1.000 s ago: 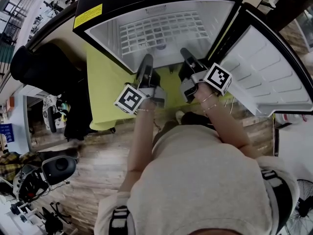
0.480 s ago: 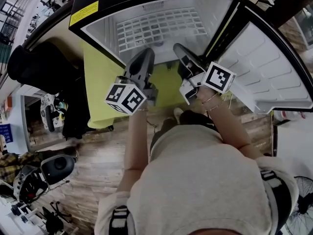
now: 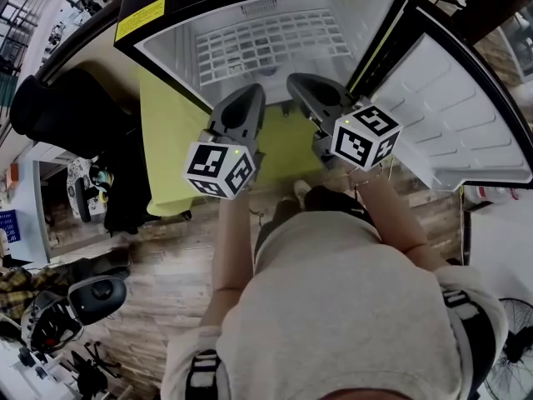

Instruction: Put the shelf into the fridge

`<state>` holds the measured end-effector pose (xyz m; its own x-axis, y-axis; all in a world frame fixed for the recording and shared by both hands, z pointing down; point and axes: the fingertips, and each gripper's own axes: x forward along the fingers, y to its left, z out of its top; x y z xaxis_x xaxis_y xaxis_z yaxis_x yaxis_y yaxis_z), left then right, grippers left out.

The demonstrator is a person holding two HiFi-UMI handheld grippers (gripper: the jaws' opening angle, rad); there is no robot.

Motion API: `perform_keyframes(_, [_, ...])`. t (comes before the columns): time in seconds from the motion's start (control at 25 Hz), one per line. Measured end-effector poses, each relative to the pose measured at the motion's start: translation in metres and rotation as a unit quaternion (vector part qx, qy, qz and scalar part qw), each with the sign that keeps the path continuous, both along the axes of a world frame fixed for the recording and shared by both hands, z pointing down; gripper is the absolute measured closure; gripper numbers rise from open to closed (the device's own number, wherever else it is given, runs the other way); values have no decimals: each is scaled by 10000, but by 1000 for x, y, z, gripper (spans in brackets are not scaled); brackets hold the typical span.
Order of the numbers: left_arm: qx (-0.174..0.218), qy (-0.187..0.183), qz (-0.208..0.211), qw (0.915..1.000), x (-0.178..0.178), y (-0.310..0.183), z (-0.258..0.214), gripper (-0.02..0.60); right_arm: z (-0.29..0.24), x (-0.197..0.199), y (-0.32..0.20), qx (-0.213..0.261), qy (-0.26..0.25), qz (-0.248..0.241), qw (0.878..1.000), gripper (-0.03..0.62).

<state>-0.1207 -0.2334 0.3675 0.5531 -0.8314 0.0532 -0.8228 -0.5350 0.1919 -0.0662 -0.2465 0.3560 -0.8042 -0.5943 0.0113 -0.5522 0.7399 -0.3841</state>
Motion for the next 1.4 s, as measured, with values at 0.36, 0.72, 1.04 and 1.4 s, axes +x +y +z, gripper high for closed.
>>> perform_keyframes(0.36, [-112, -303, -80, 9994, 5, 9, 14, 569, 9, -5, 7, 918, 1230, 91, 9881, 583])
perform_keyframes(0.72, [-396, -814, -223, 9956, 5, 12, 36, 570, 28, -16, 21, 1205, 1874, 51, 9749, 583])
perform_keyframes(1.04, [-345, -1298, -231, 9907, 3, 13, 51, 571, 51, -8, 15, 1095, 1987, 268, 9735, 583])
perform_keyframes(1.4, [-411, -943, -96, 9947, 1, 21, 56, 569, 64, -13, 23, 1015, 2026, 93, 9739, 583])
